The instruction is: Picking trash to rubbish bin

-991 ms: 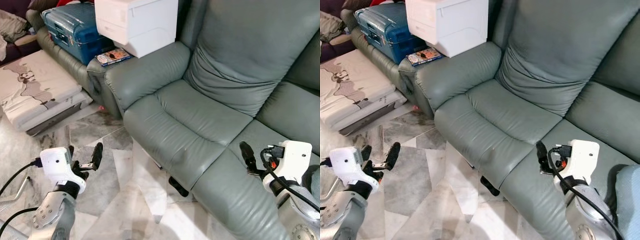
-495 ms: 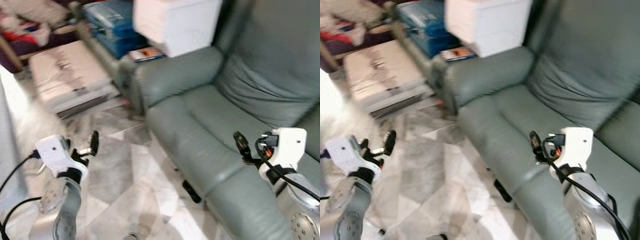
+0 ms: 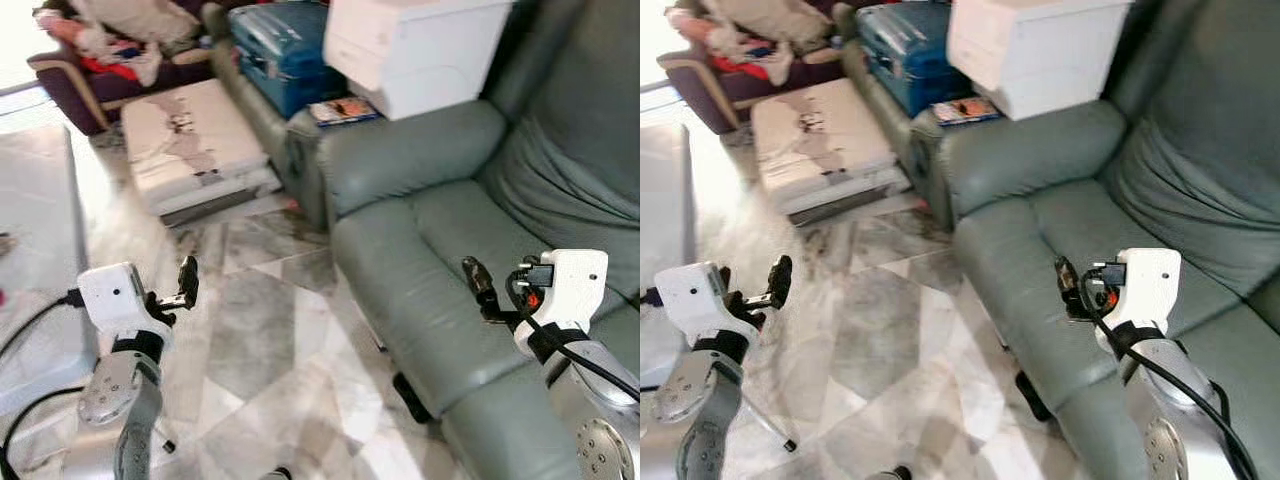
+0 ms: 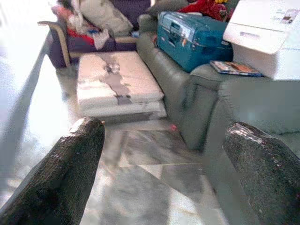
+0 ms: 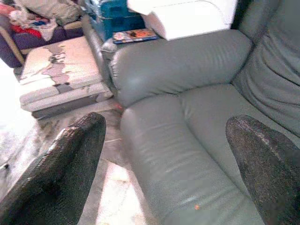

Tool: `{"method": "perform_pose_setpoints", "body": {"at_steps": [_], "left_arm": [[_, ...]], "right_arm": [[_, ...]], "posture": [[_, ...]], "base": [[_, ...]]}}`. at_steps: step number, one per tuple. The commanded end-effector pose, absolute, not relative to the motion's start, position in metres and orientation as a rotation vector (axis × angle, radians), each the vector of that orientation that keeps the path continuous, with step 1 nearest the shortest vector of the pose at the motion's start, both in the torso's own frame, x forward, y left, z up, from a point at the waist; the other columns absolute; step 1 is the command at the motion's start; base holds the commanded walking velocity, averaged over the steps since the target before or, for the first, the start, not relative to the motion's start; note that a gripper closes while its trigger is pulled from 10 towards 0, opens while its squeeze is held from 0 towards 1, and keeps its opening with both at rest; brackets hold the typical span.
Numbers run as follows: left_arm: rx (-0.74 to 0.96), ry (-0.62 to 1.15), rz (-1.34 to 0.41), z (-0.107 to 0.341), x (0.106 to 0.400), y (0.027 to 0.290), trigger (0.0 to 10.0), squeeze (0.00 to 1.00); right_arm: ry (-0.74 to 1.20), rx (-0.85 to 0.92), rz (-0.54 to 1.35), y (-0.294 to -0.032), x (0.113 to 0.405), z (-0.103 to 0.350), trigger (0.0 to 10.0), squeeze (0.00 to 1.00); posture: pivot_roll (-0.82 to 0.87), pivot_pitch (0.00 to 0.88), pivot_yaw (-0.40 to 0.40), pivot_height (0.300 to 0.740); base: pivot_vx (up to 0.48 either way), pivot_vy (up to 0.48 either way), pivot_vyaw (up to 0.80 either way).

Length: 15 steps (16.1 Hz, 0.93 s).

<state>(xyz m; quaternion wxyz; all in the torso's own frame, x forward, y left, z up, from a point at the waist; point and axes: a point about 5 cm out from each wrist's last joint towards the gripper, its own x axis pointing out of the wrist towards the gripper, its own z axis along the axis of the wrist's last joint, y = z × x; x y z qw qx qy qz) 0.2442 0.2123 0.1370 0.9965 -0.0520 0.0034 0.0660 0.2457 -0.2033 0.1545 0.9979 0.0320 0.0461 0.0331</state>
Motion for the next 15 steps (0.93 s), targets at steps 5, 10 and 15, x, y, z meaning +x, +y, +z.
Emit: {"method": "perform_pose_setpoints", "body": {"at_steps": [5,10,15], "left_arm": [[-0.08,0.049,0.187,0.1308,0.2437,0.2154,10.0,0.0],[-0.077,0.069,0.153,0.1288,0.2455,0.2093,10.0,0.0],[-0.112,0.119,0.154,0.1272,0.2454,0.2069,10.0,0.0]], "right_arm": [[0.086,0.076,0.089,-0.1979,0.2487,0.1548,10.0,0.0],[0.083,0.083,0.103,-0.1954,0.2489,0.1553,10.0,0.0],[0.08,0.089,0.113,-0.1923,0.2491,0.1562,10.0,0.0]], "posture": [[0.01,0.049,0.039,0.74],[0.01,0.053,0.041,0.74],[0.01,0.058,0.043,0.74]], "base": [[0.0,0.0,0.8],[0.0,0.0,0.8],[0.0,0.0,0.8]]}}
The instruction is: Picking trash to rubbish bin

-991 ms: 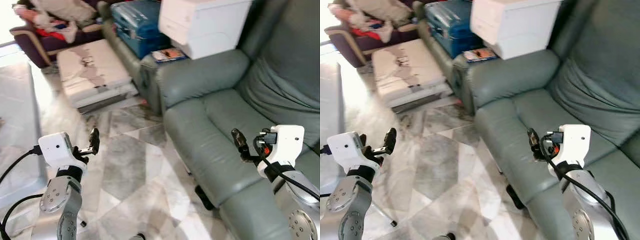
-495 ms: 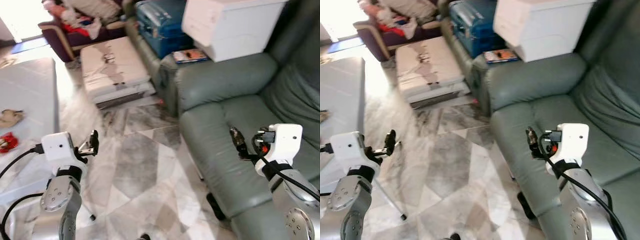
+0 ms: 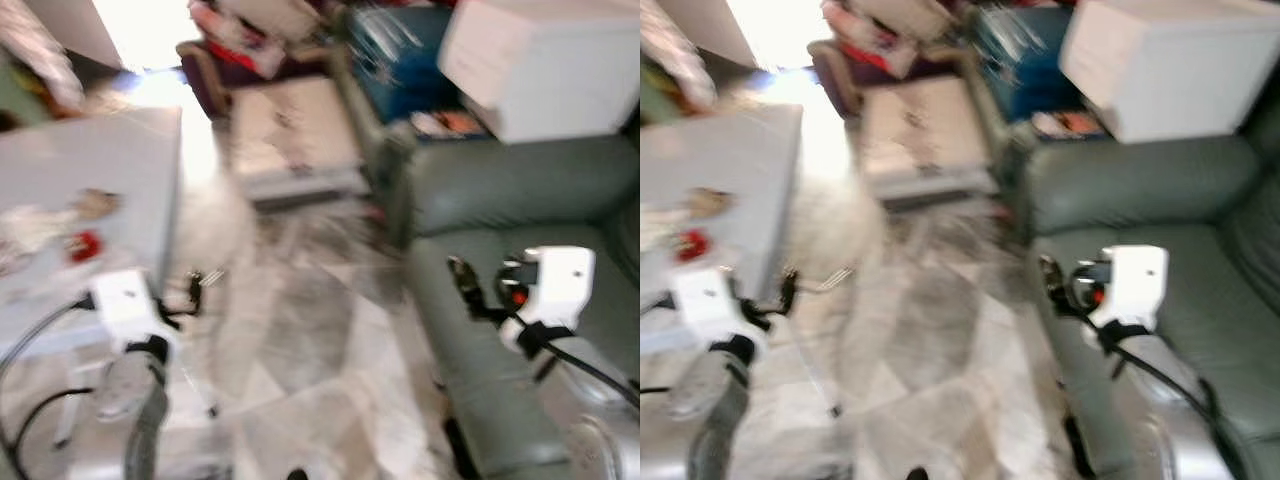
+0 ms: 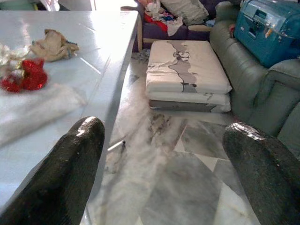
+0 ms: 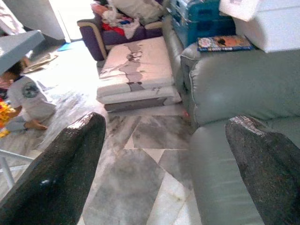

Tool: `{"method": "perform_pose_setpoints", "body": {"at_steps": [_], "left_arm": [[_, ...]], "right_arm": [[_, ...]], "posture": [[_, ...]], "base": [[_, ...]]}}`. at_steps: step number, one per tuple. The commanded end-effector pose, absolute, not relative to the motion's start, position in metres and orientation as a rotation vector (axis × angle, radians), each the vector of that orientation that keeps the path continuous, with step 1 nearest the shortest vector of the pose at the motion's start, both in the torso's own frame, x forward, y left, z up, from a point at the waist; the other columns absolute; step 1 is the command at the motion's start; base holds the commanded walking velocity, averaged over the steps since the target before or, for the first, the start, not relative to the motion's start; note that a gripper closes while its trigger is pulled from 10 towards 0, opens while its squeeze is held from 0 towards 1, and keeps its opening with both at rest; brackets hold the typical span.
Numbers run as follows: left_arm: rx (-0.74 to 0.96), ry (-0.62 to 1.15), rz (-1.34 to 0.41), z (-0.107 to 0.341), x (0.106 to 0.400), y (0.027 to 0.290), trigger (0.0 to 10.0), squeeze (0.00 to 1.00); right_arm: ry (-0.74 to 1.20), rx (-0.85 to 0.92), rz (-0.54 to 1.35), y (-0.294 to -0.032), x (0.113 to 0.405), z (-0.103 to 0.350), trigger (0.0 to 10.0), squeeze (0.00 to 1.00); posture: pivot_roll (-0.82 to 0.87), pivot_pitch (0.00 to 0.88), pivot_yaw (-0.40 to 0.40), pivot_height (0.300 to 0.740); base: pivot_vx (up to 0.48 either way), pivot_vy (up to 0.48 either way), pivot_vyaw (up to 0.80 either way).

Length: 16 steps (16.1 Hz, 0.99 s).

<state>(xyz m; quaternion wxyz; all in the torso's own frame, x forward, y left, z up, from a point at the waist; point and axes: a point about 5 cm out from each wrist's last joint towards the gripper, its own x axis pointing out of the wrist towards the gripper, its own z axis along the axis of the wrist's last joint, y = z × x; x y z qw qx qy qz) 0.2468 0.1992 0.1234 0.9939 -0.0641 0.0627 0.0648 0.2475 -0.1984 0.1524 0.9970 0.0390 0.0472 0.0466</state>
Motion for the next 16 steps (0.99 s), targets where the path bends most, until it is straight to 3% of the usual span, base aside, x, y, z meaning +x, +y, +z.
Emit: {"method": "perform_pose_setpoints", "body": {"at_steps": [1,7,13,16], "left_arm": [[-0.101,0.115,0.15,0.1277,0.2456,0.2063,10.0,0.0],[-0.11,0.13,0.167,0.1262,0.2465,0.2061,10.0,0.0],[-0.133,0.139,0.157,0.1265,0.2474,0.2037,10.0,0.0],[-0.132,0.145,0.156,0.1274,0.2487,0.2033,10.0,0.0]], "right_arm": [[0.079,0.09,0.114,-0.1919,0.2492,0.1565,10.0,0.0],[0.071,0.114,0.111,-0.1902,0.2498,0.1573,10.0,0.0],[0.082,0.148,0.082,-0.1934,0.252,0.1569,10.0,0.0],[0.073,0.195,0.044,-0.1933,0.254,0.1565,10.0,0.0]], "posture": [[0.01,0.06,0.043,0.74],[0.0,0.062,0.043,0.74],[0.01,0.061,0.043,0.74],[0.0,0.06,0.045,0.74]], "base": [[0.0,0.0,0.8],[0.0,0.0,0.8],[0.0,0.0,0.0],[0.0,0.426,0.0]]}}
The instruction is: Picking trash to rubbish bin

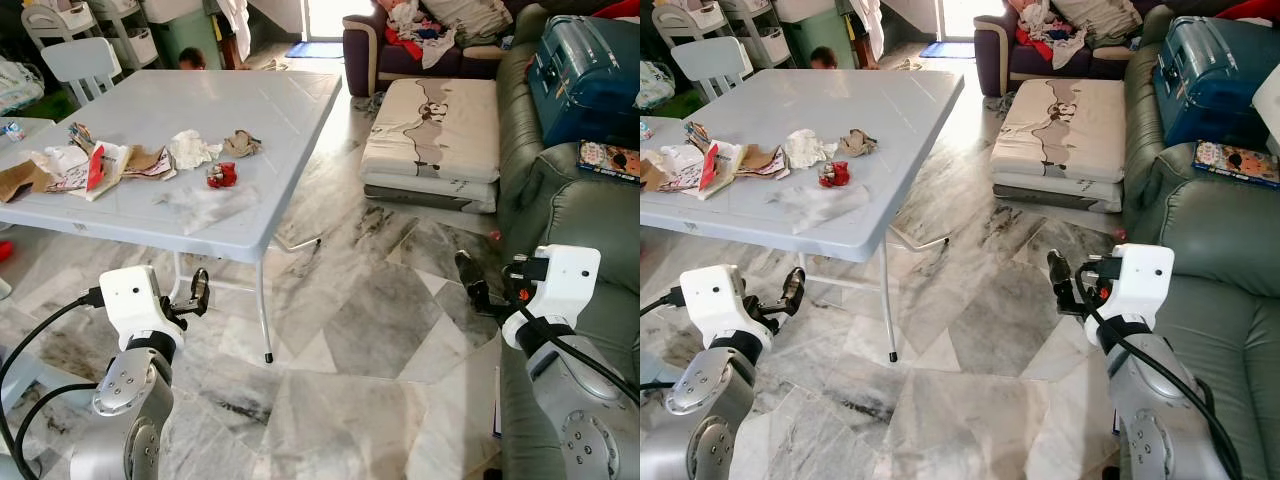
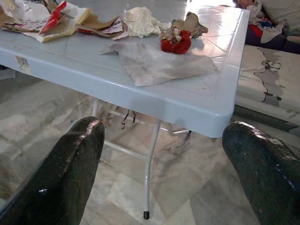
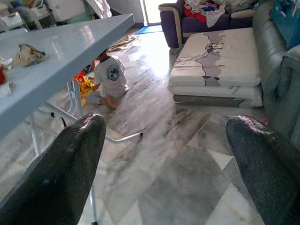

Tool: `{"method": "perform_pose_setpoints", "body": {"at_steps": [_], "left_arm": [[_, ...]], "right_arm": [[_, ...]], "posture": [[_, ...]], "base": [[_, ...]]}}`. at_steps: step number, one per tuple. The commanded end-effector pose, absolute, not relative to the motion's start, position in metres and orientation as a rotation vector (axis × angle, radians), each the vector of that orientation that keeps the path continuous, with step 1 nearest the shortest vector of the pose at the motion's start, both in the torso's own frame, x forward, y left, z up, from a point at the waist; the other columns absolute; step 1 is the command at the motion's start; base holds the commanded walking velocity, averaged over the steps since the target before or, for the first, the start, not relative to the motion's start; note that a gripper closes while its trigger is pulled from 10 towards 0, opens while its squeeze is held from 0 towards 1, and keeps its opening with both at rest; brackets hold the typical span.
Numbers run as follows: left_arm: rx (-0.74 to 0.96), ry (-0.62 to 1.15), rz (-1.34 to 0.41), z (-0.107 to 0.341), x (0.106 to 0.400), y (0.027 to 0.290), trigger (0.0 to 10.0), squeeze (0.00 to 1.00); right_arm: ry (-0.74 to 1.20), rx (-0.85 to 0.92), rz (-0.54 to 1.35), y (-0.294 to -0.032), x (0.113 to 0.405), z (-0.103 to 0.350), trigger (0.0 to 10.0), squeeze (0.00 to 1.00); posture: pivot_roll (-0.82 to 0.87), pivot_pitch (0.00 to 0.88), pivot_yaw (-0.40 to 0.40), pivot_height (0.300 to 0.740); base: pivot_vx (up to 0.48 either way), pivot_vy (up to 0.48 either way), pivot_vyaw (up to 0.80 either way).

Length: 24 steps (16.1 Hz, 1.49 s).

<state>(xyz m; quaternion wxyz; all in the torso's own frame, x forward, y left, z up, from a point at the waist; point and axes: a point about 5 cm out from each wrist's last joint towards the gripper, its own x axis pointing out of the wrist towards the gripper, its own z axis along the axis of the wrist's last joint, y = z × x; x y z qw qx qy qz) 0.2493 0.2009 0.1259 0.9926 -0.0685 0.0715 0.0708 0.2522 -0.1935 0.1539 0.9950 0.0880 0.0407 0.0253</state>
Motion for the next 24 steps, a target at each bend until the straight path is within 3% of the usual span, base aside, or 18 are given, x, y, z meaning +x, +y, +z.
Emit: {"method": "perform_pose_setpoints", "body": {"at_steps": [1,5,8,12,14,21,24], "left_arm": [[-0.132,0.147,0.156,0.128,0.249,0.203,10.0,0.0],[-0.128,0.151,0.156,0.128,0.25,0.203,10.0,0.0],[-0.125,0.155,0.158,0.127,0.252,0.204,10.0,0.0],[-0.123,0.16,0.16,0.127,0.253,0.205,10.0,0.0],[-0.122,0.161,0.161,0.127,0.254,0.205,10.0,0.0],[-0.058,0.133,0.142,0.131,0.257,0.202,10.0,0.0],[-0.023,0.045,0.109,0.143,0.258,0.195,10.0,0.0]], "right_arm": [[0.067,0.214,0.038,-0.194,0.254,0.157,10.0,0.0],[0.087,0.193,0.039,-0.194,0.253,0.156,10.0,0.0],[0.108,0.288,0.073,-0.194,0.254,0.154,10.0,0.0],[0.121,0.128,0.008,-0.197,0.256,0.152,10.0,0.0],[0.12,0.227,0.036,-0.193,0.256,0.153,10.0,0.0],[0.041,0.132,0.086,-0.191,0.255,0.164,10.0,0.0],[0.001,0.066,0.064,-0.195,0.258,0.17,10.0,0.0]], "posture": [[0.0,0.06,0.045,0.74],[0.0,0.06,0.047,0.74],[0.01,0.055,0.046,0.74],[0.01,0.052,0.047,0.74],[0.01,0.053,0.048,0.74],[0.0,0.049,0.05,0.74],[0.01,0.047,0.044,0.74]], "base": [[0.0,0.48,0.0],[0.0,0.48,0.0],[0.0,0.48,0.0],[0.0,0.48,0.0],[0.0,0.48,0.0],[0.0,0.48,0.0],[0.0,0.0,0.0]]}}
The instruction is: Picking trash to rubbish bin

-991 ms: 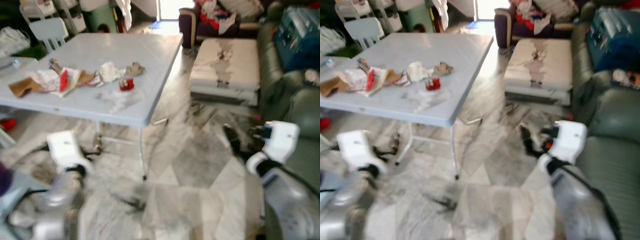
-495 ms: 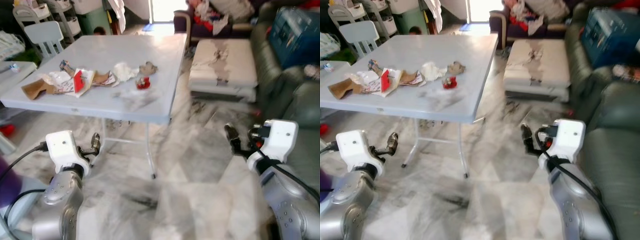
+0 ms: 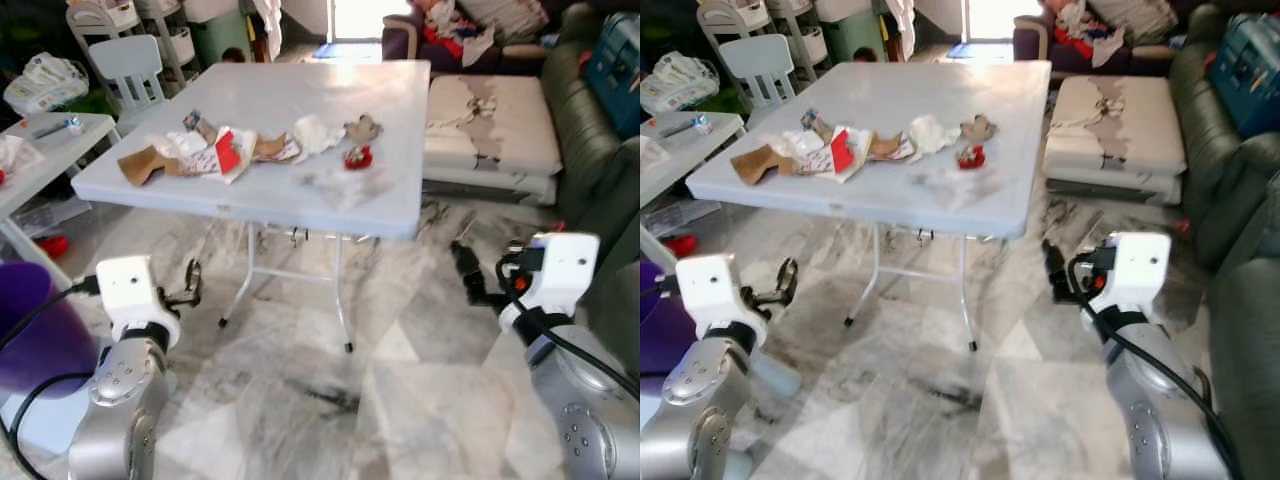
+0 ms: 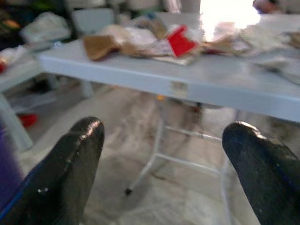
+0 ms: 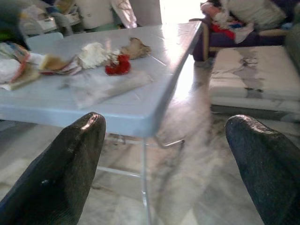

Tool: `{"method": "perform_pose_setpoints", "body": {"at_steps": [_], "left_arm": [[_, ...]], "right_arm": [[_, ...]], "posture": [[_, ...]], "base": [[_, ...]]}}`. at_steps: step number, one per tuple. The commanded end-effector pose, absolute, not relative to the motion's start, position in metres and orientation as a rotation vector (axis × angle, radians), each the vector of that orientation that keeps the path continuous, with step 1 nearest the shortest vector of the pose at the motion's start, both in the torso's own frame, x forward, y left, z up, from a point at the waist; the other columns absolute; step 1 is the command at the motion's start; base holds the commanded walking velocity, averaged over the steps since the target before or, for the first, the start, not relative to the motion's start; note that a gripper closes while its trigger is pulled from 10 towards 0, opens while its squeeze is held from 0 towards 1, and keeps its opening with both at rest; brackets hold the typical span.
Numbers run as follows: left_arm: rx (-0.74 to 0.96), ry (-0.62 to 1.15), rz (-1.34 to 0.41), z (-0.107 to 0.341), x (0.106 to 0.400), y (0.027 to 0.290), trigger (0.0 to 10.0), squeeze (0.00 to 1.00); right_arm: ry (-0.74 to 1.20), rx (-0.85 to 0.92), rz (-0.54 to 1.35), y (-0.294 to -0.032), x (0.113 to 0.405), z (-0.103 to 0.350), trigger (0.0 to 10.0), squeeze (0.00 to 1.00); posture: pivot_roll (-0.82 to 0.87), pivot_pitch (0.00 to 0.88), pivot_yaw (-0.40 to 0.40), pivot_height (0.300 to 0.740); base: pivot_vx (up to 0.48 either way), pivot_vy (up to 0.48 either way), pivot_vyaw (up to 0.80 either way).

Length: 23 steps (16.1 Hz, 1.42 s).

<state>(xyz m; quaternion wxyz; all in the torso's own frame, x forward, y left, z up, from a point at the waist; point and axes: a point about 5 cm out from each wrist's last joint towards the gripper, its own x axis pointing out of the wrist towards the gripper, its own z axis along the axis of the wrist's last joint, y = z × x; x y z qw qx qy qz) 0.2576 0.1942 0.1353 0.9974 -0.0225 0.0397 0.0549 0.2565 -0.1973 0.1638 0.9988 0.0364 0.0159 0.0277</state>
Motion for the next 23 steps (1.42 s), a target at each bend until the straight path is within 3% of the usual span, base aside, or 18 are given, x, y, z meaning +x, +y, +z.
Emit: {"method": "perform_pose_setpoints", "body": {"at_steps": [1,3,4,5,10,11,12,17,20,21,22,23], "left_arm": [[0.011,-0.006,0.088,0.15,0.258,0.191,10.0,0.0],[0.029,-0.021,0.084,0.152,0.26,0.19,10.0,0.0],[0.048,-0.054,0.087,0.157,0.263,0.19,10.0,0.18],[0.048,-0.064,0.083,0.158,0.264,0.19,10.0,0.22],[0.062,-0.079,0.089,0.158,0.265,0.19,10.0,0.18],[0.068,-0.088,0.082,0.159,0.266,0.189,10.0,0.17],[0.077,-0.12,0.059,0.164,0.266,0.186,10.0,1.0],[0.127,-0.218,0.076,0.177,0.264,0.185,10.0,1.0],[0.074,-0.164,0.092,0.169,0.269,0.184,10.0,1.0],[0.072,-0.148,0.092,0.166,0.271,0.182,10.0,0.0],[0.043,-0.133,0.08,0.164,0.273,0.179,10.0,0.0],[0.047,-0.129,0.077,0.163,0.275,0.177,10.0,0.0]], "right_arm": [[-0.01,0.045,0.059,-0.195,0.259,0.172,10.0,0.0],[-0.012,0.037,0.057,-0.195,0.26,0.172,10.0,0.0],[-0.014,0.032,0.055,-0.194,0.261,0.173,10.0,0.0],[-0.018,0.031,0.056,-0.194,0.262,0.174,10.0,0.0],[-0.039,0.023,0.047,-0.195,0.262,0.177,10.0,0.0],[-0.046,0.024,0.04,-0.195,0.262,0.178,10.0,0.47],[-0.067,0.039,0.044,-0.194,0.263,0.182,10.0,1.0],[-0.16,0.03,0.059,-0.187,0.266,0.202,10.0,1.0],[-0.118,0.061,0.094,-0.182,0.266,0.195,10.0,1.0],[-0.101,0.066,0.136,-0.176,0.267,0.192,10.0,1.0],[-0.092,0.062,0.195,-0.167,0.268,0.189,10.0,1.0],[-0.088,0.065,0.21,-0.163,0.27,0.187,10.0,0.11]], "posture": [[0.01,0.045,0.043,0.74],[0.01,0.045,0.043,0.74],[0.01,0.043,0.04,0.74],[0.0,0.042,0.039,0.74],[0.0,0.044,0.038,0.74],[0.0,0.043,0.037,0.74],[0.0,0.043,0.037,0.74],[0.0,0.046,0.033,0.74],[0.0,0.047,0.031,0.74],[0.0,0.049,0.031,0.74],[-0.01,0.056,0.032,0.74],[0.0,0.056,0.031,0.74]], "base": [[0.0,0.0,0.0],[0.0,0.0,0.0],[0.0,0.0,0.0],[0.0,0.0,0.0],[0.0,0.0,0.0],[0.0,0.0,0.0],[0.0,0.0,0.0],[0.0,0.0,0.0],[0.0,0.0,0.0],[0.0,0.0,0.0],[0.0,0.0,0.0],[0.0,0.0,0.0]]}}
